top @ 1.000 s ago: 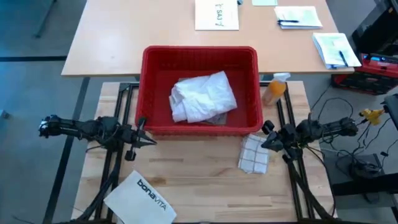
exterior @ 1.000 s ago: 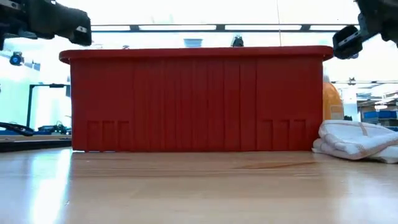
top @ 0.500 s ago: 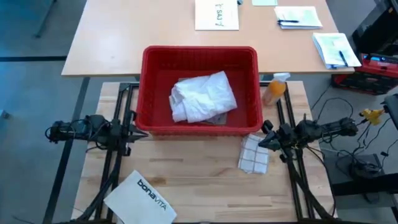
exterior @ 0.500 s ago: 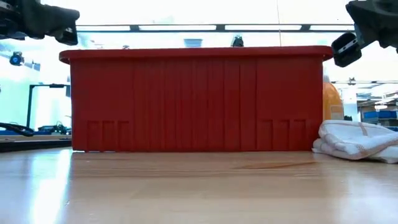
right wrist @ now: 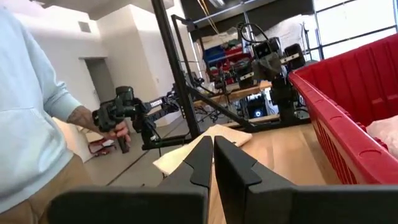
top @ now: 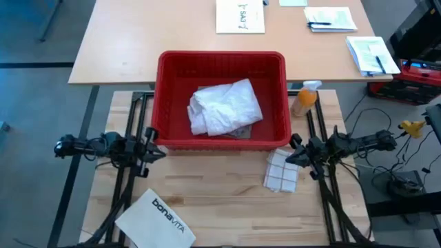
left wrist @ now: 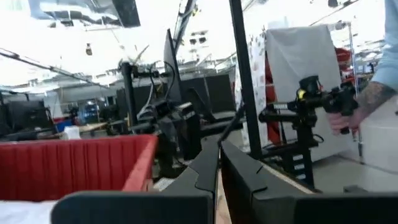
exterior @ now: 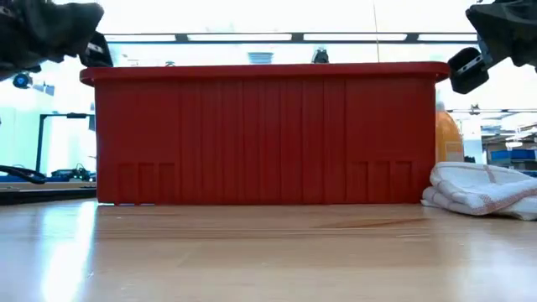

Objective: Fold laundry
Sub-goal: Return to Home Position

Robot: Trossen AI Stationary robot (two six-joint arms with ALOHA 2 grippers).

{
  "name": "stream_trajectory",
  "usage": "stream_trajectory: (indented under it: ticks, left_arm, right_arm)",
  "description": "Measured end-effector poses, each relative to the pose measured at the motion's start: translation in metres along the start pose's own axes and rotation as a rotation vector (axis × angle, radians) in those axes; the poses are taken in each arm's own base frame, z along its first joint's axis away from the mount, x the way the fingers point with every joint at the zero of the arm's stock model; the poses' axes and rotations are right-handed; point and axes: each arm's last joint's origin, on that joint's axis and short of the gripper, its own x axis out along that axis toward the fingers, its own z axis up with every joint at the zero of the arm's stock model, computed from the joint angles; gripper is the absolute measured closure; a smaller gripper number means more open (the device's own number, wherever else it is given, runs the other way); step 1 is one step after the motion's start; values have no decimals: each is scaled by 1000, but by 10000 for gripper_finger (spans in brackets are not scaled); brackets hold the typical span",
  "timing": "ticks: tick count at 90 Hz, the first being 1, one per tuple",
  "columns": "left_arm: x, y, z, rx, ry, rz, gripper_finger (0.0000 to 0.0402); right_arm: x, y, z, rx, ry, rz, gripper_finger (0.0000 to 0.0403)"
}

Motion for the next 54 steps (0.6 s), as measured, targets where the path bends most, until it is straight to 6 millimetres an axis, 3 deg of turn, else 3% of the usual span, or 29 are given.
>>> stream_trajectory:
  ticks: [25,35,54]
  left_arm:
    - [1,-1,-7,15,79,-7,402]
    - [2,0,-8,104,81,-6,402]
    - [4,1,0,171,58,12,402]
  right_arm:
    - [0,0,0,-5,0,-1,403]
    - [0,0,0,-6,5,-2,403]
    - [0,0,0,-8,6,-2,403]
